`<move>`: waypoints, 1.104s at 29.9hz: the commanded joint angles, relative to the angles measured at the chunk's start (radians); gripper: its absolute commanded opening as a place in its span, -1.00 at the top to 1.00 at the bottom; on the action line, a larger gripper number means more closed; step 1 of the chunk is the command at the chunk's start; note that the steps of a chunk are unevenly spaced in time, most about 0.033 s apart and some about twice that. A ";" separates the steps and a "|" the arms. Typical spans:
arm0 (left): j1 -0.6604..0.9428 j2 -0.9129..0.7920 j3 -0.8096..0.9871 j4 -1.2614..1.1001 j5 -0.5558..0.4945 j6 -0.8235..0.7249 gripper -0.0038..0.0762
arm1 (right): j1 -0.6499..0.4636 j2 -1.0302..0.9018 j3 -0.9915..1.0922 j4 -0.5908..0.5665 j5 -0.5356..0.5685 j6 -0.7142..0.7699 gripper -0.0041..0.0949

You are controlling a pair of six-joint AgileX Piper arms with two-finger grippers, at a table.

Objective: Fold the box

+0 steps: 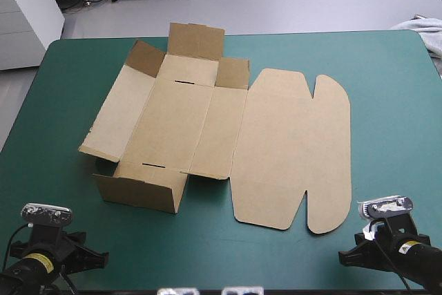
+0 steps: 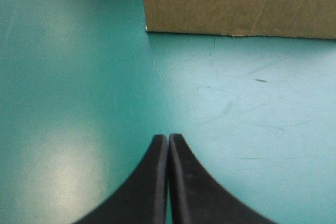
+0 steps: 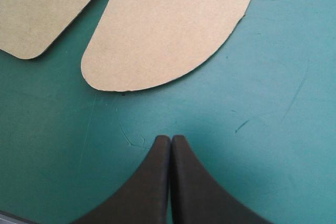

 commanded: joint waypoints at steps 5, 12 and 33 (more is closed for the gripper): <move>-0.002 0.009 -0.027 0.002 -0.048 -0.005 0.93 | 0.002 0.006 -0.024 0.019 -0.032 -0.004 0.96; -0.002 0.009 -0.027 0.002 -0.048 -0.005 0.93 | 0.002 0.006 -0.024 0.019 -0.032 -0.004 0.96; -0.002 0.204 -0.420 0.006 0.037 0.005 0.93 | 0.002 0.006 -0.024 0.019 -0.032 0.000 0.96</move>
